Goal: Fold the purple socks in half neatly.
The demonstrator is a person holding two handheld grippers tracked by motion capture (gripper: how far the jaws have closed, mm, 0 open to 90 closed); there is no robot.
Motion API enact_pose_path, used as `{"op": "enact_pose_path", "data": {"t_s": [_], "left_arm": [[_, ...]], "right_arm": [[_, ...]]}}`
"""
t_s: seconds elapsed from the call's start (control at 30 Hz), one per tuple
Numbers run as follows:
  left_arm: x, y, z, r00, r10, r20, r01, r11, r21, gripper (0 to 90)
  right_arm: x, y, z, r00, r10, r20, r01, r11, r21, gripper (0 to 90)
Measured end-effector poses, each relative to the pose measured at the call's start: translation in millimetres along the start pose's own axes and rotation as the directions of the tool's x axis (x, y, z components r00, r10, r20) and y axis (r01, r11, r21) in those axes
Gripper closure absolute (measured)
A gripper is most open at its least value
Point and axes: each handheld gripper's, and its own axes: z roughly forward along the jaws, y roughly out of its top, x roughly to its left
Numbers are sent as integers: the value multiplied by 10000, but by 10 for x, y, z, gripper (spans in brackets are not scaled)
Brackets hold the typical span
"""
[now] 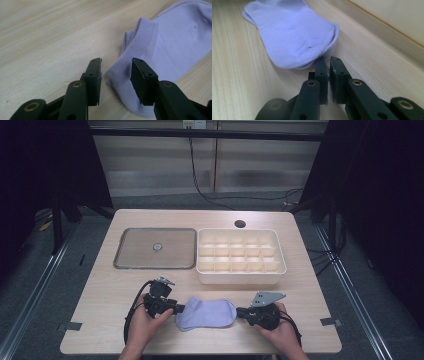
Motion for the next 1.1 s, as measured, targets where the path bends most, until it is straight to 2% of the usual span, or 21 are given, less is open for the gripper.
{"op": "enact_pose_path", "data": {"t_s": [0.07, 0.17, 0.23, 0.27, 0.33, 0.4, 0.5, 0.53, 0.67, 0.83, 1.1], "left_arm": [[-6, -16, 18, 10000, 30, 60, -30, 10000, -68, 590], [-60, -22, 24, 9989, 380, -289, -378, 9993, 80, 704], [-86, -23, 30, 9994, 315, -157, -311, 9993, 225, 783], [-90, -19, 32, 9996, 257, -106, -254, 9993, 263, 795], [-75, -5, 29, 9998, 173, 36, -174, 9988, 450, 804], [-49, 1, 14, 9992, -67, 402, 45, 9985, 553, 808], [-3, -2, -44, 9936, -213, 1114, 179, 9994, 310, 810], [-13, -4, -62, 9921, -333, 1211, 310, 9993, 207, 810], [-23, 2, -128, 9864, -338, 1609, 334, 9994, 53, 811], [-76, 50, -191, 9817, -406, 1863, 459, 9987, -240, 811], [-152, 122, -244, 9784, -184, 2061, 256, 9992, -320, 811]], "right_arm": [[-1, 0, 1, 10000, -1, -4, 1, 10000, -5, 849], [0, 0, 1, 10000, -26, 9, 26, 10000, -5, 849], [0, 0, 1, 10000, -27, 9, 27, 10000, -6, 850], [1, 1, 1, 10000, -21, 15, 21, 10000, 4, 850], [-1, 3, 5, 10000, -59, 16, 59, 10000, -12, 850], [1, 6, 6, 9999, -73, 97, 73, 10000, -9, 850], [-10, 8, 10, 10000, -33, -3, 33, 10000, -19, 855], [-13, 11, 10, 10000, 11, -27, -11, 10000, 3, 859], [-36, 19, 20, 9999, 44, -105, -44, 10000, -7, 861], [-32, 40, 26, 9997, 83, -223, -79, 9998, 161, 884], [-20, 48, 46, 9992, 65, -389, -60, 9999, 120, 900]]}}
